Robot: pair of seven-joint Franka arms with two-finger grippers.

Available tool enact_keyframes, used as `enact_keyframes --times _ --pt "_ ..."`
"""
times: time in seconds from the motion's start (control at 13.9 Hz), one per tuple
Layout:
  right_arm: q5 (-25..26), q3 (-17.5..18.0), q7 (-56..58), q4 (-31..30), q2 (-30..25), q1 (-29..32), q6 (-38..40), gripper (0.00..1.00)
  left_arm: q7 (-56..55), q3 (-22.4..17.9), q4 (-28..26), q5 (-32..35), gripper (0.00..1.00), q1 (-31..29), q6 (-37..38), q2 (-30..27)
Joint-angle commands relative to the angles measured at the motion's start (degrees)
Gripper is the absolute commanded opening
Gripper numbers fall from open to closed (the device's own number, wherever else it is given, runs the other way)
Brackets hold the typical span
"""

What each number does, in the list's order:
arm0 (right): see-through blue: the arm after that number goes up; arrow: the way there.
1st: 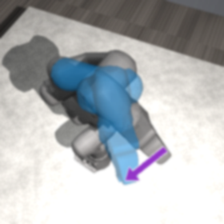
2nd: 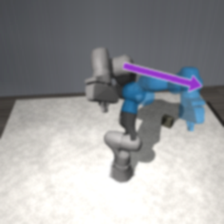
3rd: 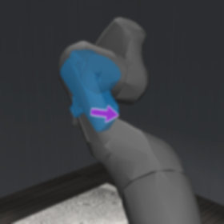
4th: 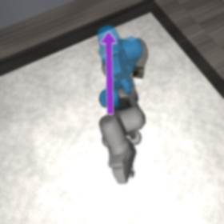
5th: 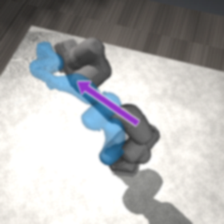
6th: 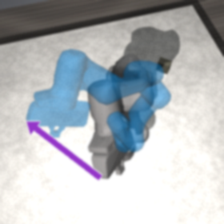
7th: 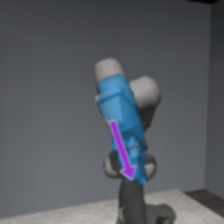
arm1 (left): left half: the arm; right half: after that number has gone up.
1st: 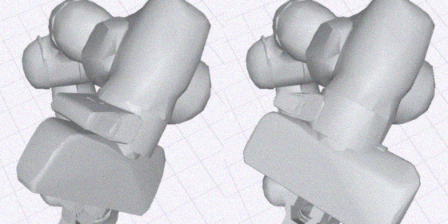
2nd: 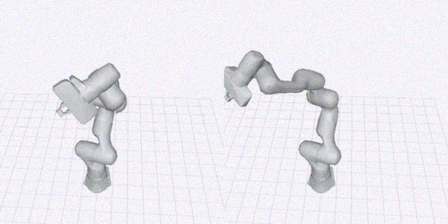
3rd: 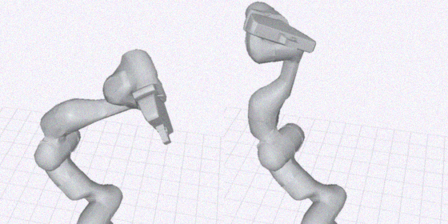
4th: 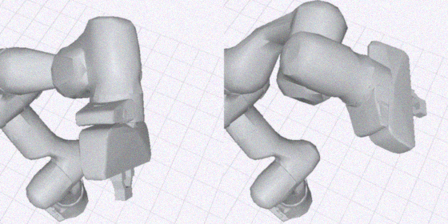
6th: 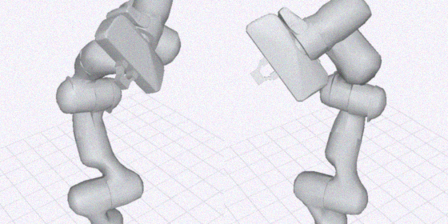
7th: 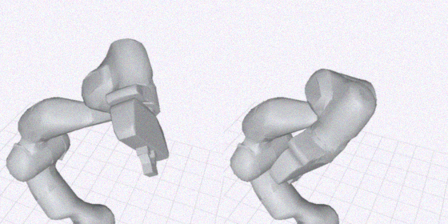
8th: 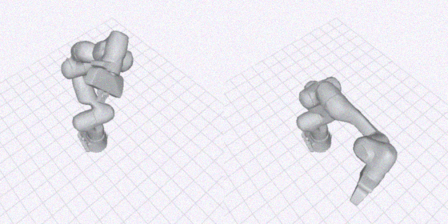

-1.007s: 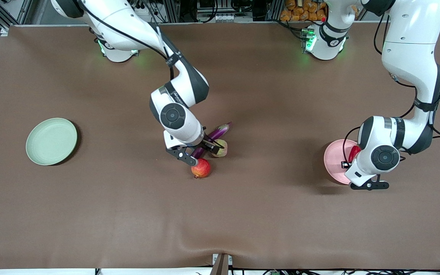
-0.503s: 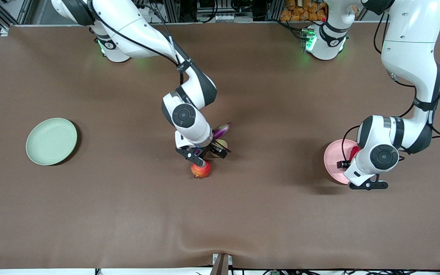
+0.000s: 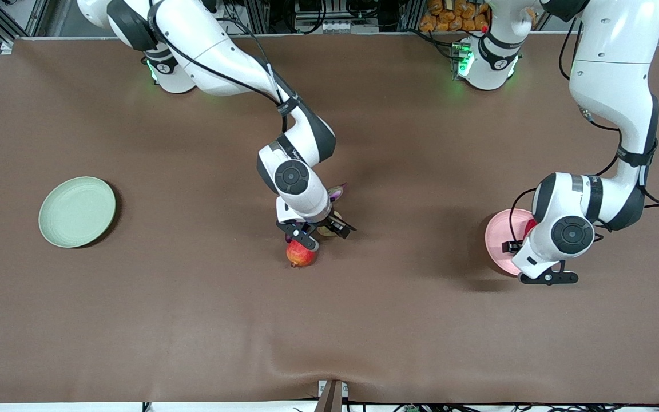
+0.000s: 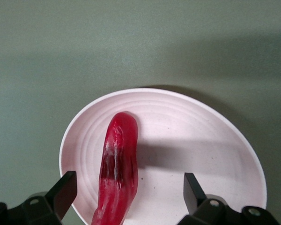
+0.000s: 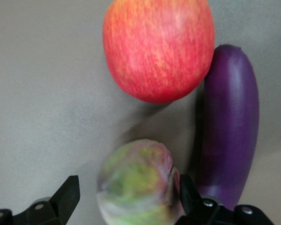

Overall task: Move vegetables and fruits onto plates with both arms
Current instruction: 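Grasp the peach with the right gripper while the left gripper releases the chili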

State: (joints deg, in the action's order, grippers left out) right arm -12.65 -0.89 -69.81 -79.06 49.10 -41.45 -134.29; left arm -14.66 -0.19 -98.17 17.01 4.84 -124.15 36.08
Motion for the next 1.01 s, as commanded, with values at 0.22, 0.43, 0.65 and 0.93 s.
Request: enact_keyframes --times 0.22,0.43,0.65,0.93 --pt "0.1 0.0 1.8 2.9 0.0 1.1 6.6 0.0 -5.1 3.3 3.5 -1.6 1.0 1.0 1.1 -2.2" --pt "-3.5 1.2 1.5 10.7 -0.7 5.9 21.1 0.0 -6.5 9.4 6.6 -3.6 1.0 1.1 4.1 -2.6" --pt "-8.5 1.4 2.3 17.9 -2.7 13.1 37.6 0.0 -6.8 16.3 6.6 -3.7 1.0 2.6 4.3 -2.6" --pt "-7.5 0.5 21.6 15.5 -11.1 21.1 52.3 0.0 -8.5 21.4 7.2 -3.8 1.0 9.5 4.2 -2.2"
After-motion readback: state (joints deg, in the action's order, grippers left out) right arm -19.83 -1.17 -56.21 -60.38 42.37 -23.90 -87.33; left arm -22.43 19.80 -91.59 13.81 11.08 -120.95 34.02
